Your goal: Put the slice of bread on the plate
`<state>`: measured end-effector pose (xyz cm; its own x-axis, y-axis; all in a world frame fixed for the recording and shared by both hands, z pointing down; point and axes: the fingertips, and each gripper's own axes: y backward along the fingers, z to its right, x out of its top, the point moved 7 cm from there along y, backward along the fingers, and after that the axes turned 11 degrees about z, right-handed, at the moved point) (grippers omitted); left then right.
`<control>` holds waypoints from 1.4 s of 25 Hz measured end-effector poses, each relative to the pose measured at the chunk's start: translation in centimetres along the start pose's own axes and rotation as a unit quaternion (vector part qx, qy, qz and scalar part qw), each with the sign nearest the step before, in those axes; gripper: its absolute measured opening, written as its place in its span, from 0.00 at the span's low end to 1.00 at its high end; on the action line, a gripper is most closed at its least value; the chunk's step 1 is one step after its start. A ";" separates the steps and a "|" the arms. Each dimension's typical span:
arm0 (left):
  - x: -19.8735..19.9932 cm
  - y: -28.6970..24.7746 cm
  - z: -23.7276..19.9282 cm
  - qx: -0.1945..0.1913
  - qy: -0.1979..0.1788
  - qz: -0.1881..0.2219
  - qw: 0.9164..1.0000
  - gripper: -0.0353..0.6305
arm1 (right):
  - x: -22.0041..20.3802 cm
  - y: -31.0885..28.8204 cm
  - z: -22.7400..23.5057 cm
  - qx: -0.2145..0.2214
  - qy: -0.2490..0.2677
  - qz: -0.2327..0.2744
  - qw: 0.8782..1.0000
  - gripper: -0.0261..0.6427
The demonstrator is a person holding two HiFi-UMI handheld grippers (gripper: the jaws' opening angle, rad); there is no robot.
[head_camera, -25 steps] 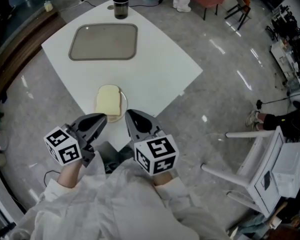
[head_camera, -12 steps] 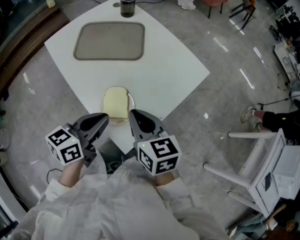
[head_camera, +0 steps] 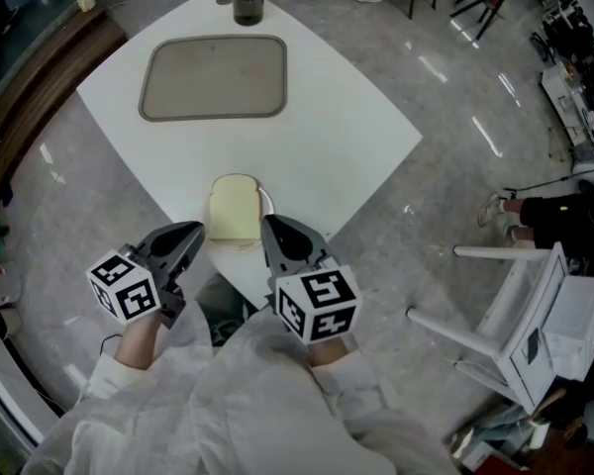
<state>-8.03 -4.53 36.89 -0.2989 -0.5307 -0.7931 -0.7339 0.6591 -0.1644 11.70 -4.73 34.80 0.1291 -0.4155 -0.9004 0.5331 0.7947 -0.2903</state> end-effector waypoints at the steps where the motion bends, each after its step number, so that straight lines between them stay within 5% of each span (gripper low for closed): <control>1: -0.1 -0.1 -0.4 0.001 0.002 -0.005 1.000 0.07 | -0.1 -0.2 0.0 -0.003 0.000 -0.004 1.000 0.06; 28: -3.2 -1.9 -8.1 0.057 0.024 -0.106 0.992 0.08 | -5.3 -5.3 1.9 -0.054 -0.020 -0.108 0.992 0.06; 35: -4.1 -3.1 -9.3 0.079 0.024 -0.130 0.988 0.18 | -6.4 -5.2 4.4 -0.085 -0.028 -0.124 0.988 0.07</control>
<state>-10.20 -9.32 46.08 -0.1443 -0.7151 -0.6840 -0.6860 0.5704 -0.4517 11.75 -8.12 43.53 0.0610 -0.6264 -0.7771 0.4057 0.7269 -0.5541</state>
